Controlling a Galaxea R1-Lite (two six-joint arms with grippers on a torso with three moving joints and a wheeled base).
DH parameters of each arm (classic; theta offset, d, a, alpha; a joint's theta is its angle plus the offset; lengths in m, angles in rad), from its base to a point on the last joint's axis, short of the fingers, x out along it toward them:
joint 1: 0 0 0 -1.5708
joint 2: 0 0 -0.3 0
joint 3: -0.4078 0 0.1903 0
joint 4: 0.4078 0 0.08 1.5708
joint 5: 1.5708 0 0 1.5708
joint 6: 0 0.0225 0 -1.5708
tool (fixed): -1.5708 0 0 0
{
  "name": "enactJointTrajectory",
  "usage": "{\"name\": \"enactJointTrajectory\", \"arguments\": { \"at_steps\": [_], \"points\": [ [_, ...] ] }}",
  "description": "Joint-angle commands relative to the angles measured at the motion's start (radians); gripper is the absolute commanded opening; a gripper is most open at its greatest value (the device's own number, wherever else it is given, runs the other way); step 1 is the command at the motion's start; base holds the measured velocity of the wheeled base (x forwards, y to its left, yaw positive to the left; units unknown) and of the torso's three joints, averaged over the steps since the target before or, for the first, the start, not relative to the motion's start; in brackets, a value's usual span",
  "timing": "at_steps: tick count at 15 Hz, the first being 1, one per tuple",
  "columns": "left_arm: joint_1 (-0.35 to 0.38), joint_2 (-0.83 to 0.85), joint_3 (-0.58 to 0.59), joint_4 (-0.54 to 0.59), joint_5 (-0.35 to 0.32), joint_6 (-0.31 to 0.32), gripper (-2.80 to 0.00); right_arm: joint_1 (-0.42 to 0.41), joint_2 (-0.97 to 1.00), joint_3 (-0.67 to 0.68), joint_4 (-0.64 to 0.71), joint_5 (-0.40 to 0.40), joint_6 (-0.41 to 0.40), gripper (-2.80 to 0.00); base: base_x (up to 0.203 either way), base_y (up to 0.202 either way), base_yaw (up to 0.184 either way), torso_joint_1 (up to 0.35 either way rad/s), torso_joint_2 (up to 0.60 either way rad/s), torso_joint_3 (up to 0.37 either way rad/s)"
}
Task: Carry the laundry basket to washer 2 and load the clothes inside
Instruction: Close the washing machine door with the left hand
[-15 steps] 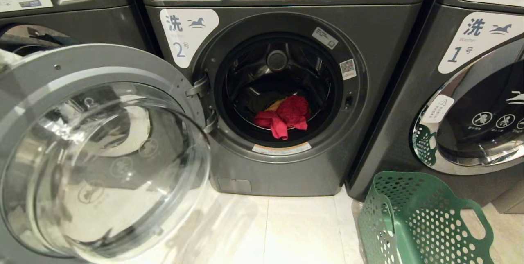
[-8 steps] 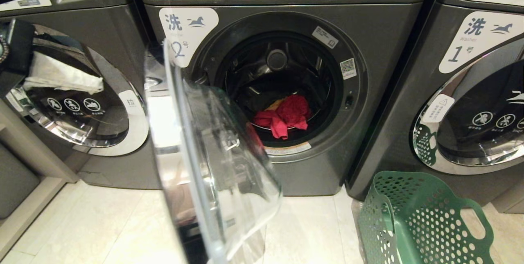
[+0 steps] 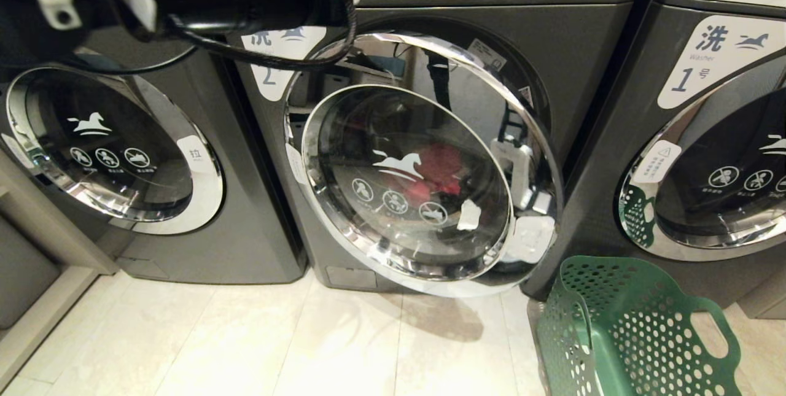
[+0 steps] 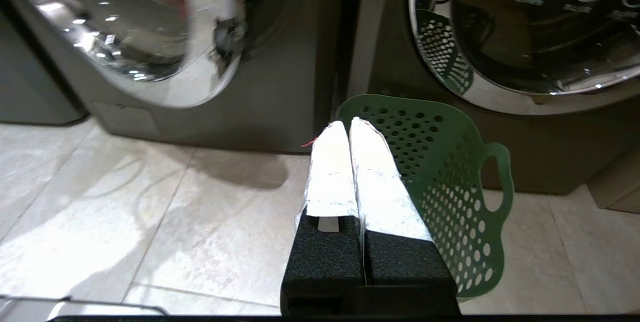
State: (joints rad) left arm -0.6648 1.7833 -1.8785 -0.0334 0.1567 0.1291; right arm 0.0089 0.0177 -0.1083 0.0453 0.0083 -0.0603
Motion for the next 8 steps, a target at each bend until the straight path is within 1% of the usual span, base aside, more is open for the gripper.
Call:
{"name": "enactJointTrajectory", "arguments": {
  "at_steps": [1,2,4,5,6,7,8],
  "points": [
    [-0.049,0.082,0.071,-0.438,0.254,0.041,-2.80,0.003,0.155,-0.171,0.051,0.021,0.015,-2.80,0.000,0.000,0.000,0.000,0.00,0.000],
    [-0.059,0.080,0.107,-0.414,0.281,0.046,-2.80,0.006,0.280,-0.253,0.064,0.064,0.038,-2.80,0.000,0.000,0.000,0.000,0.00,0.000],
    [-0.064,0.068,0.100,-0.401,0.304,0.051,-2.80,0.011,0.599,-0.403,0.060,0.196,0.080,-2.80,0.000,0.000,0.000,0.000,0.00,0.000],
    [-0.066,0.045,0.097,-0.398,0.324,0.055,-2.80,0.016,0.780,-0.469,0.038,0.259,0.090,-2.80,0.000,0.000,0.000,0.000,0.00,0.000],
    [-0.068,0.016,0.096,-0.397,0.356,0.060,-2.80,0.024,0.949,-0.519,-0.006,0.304,0.093,-2.80,0.000,0.000,0.000,0.000,0.00,0.000],
    [-0.069,-0.016,0.099,-0.396,0.398,0.062,-2.80,0.032,1.110,-0.560,-0.072,0.332,0.095,-2.80,0.000,0.000,0.000,0.000,0.00,0.000],
    [-0.070,-0.048,0.108,-0.395,0.436,0.063,-2.80,0.042,1.266,-0.598,-0.162,0.353,0.097,-2.80,0.000,0.000,0.000,0.000,0.00,0.000]
  ]
}}
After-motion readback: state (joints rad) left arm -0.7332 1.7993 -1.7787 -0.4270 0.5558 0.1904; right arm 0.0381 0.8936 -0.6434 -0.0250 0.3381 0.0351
